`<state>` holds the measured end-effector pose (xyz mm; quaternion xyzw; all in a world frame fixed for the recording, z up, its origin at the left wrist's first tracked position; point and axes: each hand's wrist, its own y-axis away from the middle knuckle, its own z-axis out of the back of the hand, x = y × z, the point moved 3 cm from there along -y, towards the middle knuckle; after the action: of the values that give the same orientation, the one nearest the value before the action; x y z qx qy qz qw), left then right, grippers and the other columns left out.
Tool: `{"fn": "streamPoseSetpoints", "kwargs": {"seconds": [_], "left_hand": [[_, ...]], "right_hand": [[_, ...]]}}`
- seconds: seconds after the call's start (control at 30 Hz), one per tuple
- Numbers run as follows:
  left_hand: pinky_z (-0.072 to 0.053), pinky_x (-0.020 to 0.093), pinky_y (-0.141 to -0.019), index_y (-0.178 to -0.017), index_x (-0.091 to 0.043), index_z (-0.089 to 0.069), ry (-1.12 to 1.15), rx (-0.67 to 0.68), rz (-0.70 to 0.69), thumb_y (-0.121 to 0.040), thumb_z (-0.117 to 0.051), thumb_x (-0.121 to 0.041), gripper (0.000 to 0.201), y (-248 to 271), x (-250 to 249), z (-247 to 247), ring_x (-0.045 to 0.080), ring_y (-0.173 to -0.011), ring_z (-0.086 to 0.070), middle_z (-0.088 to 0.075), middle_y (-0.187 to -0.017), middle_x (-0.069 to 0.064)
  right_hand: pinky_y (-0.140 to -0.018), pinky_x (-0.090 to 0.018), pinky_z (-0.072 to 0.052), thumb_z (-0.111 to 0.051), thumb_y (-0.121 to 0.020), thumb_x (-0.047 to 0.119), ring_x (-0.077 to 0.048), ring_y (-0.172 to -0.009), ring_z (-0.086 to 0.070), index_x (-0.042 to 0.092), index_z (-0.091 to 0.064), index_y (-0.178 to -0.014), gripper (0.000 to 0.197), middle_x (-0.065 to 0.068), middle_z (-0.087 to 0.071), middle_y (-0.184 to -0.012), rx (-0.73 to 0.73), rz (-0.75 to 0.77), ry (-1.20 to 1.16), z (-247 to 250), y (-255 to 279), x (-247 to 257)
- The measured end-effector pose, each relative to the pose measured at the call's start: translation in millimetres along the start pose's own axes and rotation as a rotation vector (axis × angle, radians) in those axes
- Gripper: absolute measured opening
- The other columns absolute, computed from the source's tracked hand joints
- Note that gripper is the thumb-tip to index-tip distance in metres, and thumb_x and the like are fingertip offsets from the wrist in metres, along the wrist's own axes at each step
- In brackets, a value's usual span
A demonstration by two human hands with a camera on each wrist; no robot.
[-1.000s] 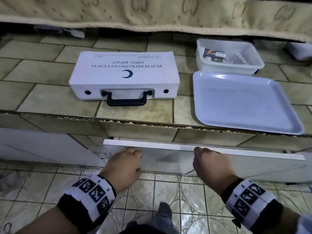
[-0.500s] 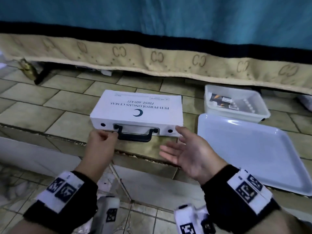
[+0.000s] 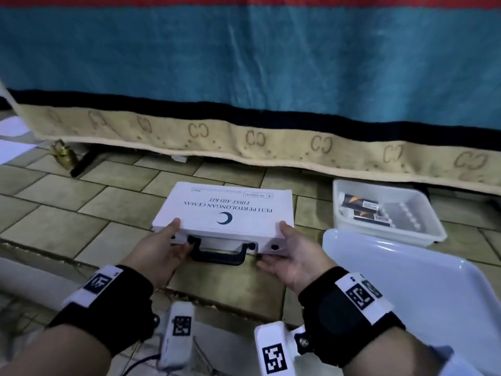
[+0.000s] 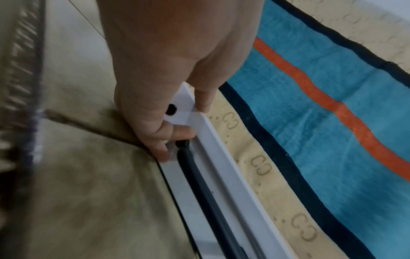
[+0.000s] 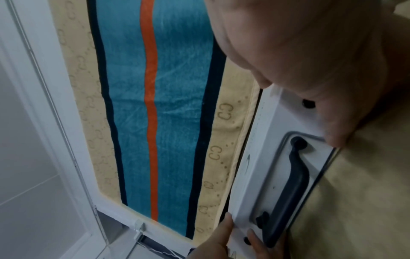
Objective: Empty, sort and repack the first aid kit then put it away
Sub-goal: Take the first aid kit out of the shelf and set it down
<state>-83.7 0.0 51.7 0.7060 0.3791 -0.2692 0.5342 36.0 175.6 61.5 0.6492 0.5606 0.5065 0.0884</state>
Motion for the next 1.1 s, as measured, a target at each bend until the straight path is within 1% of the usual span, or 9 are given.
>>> {"fn": "streamPoseSetpoints", "kwargs": {"seconds": [0.13,0.23,0.33,0.4,0.57,0.73,0.9,1.03,1.1], "left_hand": [[-0.054,0.021,-0.044,-0.086,-0.004,-0.053,-0.047,0.098,0.060,-0.091,-0.059,-0.015,0.013,-16,-10,-23,0.027,-0.069,-0.057,-0.054,-0.087,0.016],[-0.054,0.019,-0.047,-0.100,0.000,-0.054,-0.104,0.171,0.128,-0.090,-0.059,-0.011,0.016,-31,-14,-38,0.029,-0.075,-0.060,-0.053,-0.100,0.020],[-0.055,0.019,-0.045,-0.110,-0.001,-0.051,-0.115,0.203,0.183,-0.088,-0.062,-0.013,0.027,-45,-17,-57,0.034,-0.093,-0.060,-0.052,-0.103,0.021],[-0.055,0.019,-0.046,-0.109,-0.002,-0.051,-0.117,0.230,0.229,-0.089,-0.062,-0.013,0.026,-51,-19,-70,0.038,-0.096,-0.058,-0.053,-0.098,0.019],[-0.055,0.027,-0.060,-0.092,-0.003,-0.055,-0.193,0.295,0.282,-0.087,-0.064,-0.011,0.013,-59,-23,-82,0.038,-0.090,-0.063,-0.056,-0.105,0.022],[-0.058,0.027,-0.053,-0.097,0.000,-0.059,-0.192,0.324,0.276,-0.083,-0.067,-0.009,0.018,-64,-27,-79,0.037,-0.073,-0.070,-0.061,-0.101,0.021],[-0.059,0.030,-0.060,-0.103,-0.004,-0.059,-0.279,0.301,0.208,-0.078,-0.074,-0.024,0.035,-55,-25,-75,0.036,-0.082,-0.071,-0.058,-0.108,0.014],[-0.059,0.029,-0.050,-0.094,-0.004,-0.058,-0.381,0.289,0.114,-0.083,-0.067,-0.031,0.030,-42,-34,-72,0.034,-0.060,-0.070,-0.069,-0.076,0.026],[-0.056,0.027,-0.043,-0.089,-0.007,-0.057,-0.374,0.295,0.029,-0.089,-0.060,-0.025,0.018,-35,-47,-76,0.030,-0.048,-0.068,-0.067,-0.056,0.022]], "right_hand": [[-0.096,-0.055,-0.039,-0.048,-0.097,0.023,-0.037,-0.113,-0.055,0.010,-0.050,-0.090,0.015,-0.018,-0.057,-0.115,-0.055,0.028,-0.045,-6,-16,12],[-0.098,-0.054,-0.041,-0.049,-0.097,0.023,-0.031,-0.087,-0.057,0.011,-0.052,-0.097,0.012,-0.015,-0.058,-0.091,-0.076,0.080,-0.079,-3,-28,25],[-0.070,-0.040,-0.053,-0.052,-0.095,0.025,-0.027,-0.077,-0.056,0.013,-0.052,-0.091,0.013,-0.013,-0.058,-0.085,-0.090,0.116,-0.099,2,-35,38],[-0.053,-0.030,-0.052,-0.053,-0.095,0.026,-0.026,-0.071,-0.056,0.013,-0.052,-0.087,0.015,-0.013,-0.058,-0.082,-0.130,0.111,-0.117,3,-39,45],[-0.044,-0.030,-0.053,-0.056,-0.093,0.025,-0.026,-0.067,-0.050,0.011,-0.051,-0.085,0.017,-0.012,-0.053,-0.079,-0.216,0.134,-0.209,4,-45,53],[-0.044,-0.035,-0.055,-0.058,-0.092,0.017,-0.029,-0.081,-0.054,0.010,-0.053,-0.089,0.009,-0.014,-0.055,-0.101,-0.251,0.162,-0.257,8,-51,56],[-0.047,-0.034,-0.055,-0.060,-0.090,0.014,-0.030,-0.088,-0.053,0.010,-0.056,-0.089,0.006,-0.015,-0.053,-0.115,-0.270,0.154,-0.241,12,-44,59],[-0.057,-0.037,-0.057,-0.061,-0.088,0.011,-0.029,-0.089,-0.057,0.008,-0.058,-0.094,0.007,-0.013,-0.057,-0.108,-0.218,0.161,-0.199,13,-24,74],[-0.059,-0.041,-0.057,-0.059,-0.088,0.004,-0.029,-0.084,-0.057,0.001,-0.057,-0.089,0.003,-0.014,-0.058,-0.099,-0.168,0.187,-0.177,11,-9,87]]}}
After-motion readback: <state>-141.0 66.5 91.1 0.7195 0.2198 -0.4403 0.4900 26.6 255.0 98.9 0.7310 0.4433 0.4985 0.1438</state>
